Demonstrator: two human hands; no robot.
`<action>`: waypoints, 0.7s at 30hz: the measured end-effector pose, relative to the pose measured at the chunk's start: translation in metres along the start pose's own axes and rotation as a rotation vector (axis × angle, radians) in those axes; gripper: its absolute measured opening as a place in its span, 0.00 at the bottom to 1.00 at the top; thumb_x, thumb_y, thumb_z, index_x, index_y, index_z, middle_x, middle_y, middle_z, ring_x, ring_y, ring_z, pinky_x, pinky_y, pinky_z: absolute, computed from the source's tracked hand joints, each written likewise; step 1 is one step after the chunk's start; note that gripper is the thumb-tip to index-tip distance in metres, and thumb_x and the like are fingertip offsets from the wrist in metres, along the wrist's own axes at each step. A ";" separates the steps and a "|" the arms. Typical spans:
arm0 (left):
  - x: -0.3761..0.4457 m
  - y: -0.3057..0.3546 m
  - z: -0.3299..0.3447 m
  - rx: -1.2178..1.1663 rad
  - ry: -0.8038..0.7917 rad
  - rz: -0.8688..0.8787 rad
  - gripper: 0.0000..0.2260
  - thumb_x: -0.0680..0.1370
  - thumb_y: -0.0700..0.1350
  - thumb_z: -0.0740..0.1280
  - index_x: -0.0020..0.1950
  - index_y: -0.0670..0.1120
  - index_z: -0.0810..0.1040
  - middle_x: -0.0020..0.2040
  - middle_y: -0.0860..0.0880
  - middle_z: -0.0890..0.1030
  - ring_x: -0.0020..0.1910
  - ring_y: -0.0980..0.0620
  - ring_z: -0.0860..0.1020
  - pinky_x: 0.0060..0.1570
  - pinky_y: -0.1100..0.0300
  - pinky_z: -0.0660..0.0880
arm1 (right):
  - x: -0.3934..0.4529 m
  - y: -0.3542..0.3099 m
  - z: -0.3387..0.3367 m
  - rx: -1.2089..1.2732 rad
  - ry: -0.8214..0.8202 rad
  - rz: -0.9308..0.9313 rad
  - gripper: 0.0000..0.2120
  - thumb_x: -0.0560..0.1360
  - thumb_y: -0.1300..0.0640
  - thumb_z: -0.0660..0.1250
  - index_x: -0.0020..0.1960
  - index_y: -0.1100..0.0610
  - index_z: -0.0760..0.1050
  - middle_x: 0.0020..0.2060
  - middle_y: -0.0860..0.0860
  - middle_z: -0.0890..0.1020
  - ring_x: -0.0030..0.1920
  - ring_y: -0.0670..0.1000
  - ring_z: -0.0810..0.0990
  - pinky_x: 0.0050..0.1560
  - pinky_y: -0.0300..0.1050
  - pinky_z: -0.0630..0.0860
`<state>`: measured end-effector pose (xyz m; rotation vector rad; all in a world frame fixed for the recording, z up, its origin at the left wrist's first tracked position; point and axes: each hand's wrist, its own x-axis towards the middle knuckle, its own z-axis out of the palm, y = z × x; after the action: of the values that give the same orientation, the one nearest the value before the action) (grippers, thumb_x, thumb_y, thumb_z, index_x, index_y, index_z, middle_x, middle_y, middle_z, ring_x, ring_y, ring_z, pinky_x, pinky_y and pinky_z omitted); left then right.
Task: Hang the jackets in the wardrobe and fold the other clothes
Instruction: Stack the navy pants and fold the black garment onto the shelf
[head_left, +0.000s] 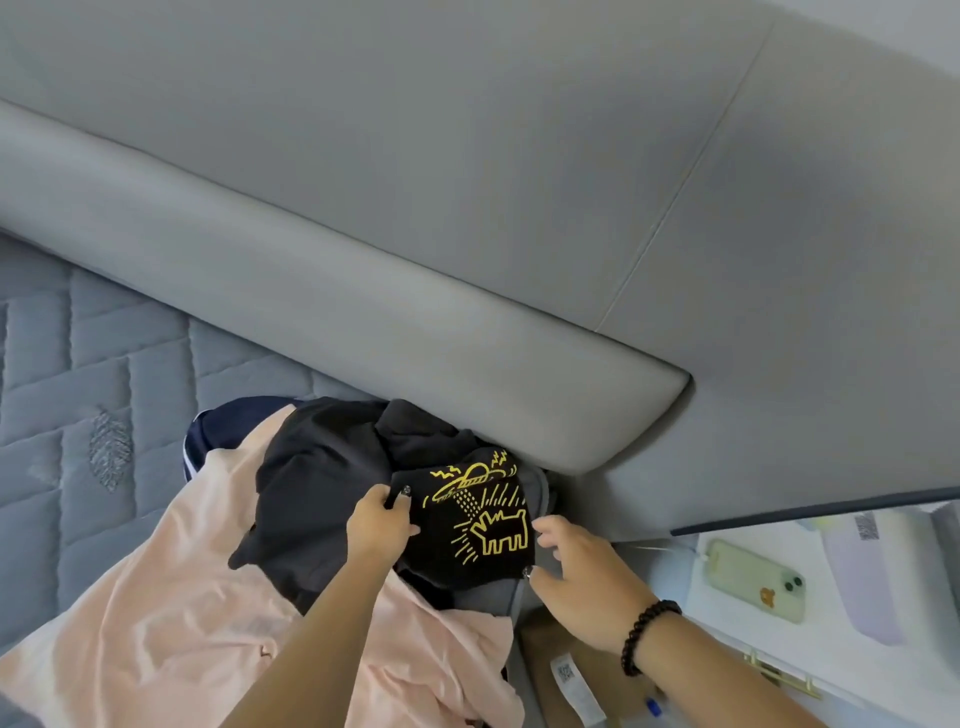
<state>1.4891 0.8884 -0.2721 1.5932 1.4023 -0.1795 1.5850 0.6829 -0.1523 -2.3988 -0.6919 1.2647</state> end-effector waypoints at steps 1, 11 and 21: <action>-0.008 0.001 -0.002 -0.056 0.020 0.021 0.09 0.81 0.46 0.62 0.45 0.42 0.73 0.40 0.49 0.81 0.30 0.58 0.82 0.33 0.59 0.70 | -0.002 -0.003 -0.001 0.002 -0.004 -0.006 0.24 0.79 0.50 0.60 0.73 0.50 0.59 0.69 0.46 0.69 0.68 0.44 0.68 0.63 0.38 0.67; -0.132 0.048 -0.045 -0.473 -0.032 0.115 0.09 0.81 0.45 0.63 0.44 0.42 0.76 0.32 0.47 0.75 0.33 0.53 0.73 0.40 0.55 0.74 | -0.047 -0.034 -0.012 0.307 -0.029 0.013 0.19 0.78 0.52 0.63 0.67 0.51 0.69 0.49 0.42 0.79 0.50 0.42 0.79 0.48 0.34 0.75; -0.279 0.080 -0.070 -0.726 -0.190 0.149 0.07 0.67 0.46 0.65 0.40 0.43 0.76 0.38 0.42 0.77 0.43 0.44 0.75 0.46 0.49 0.72 | -0.127 -0.005 -0.017 0.355 0.196 0.002 0.21 0.79 0.49 0.62 0.70 0.49 0.65 0.53 0.44 0.78 0.51 0.43 0.79 0.50 0.36 0.75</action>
<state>1.4324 0.7591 -0.0091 1.0318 1.0260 0.2418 1.5358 0.6144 -0.0554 -2.1890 -0.3712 1.0335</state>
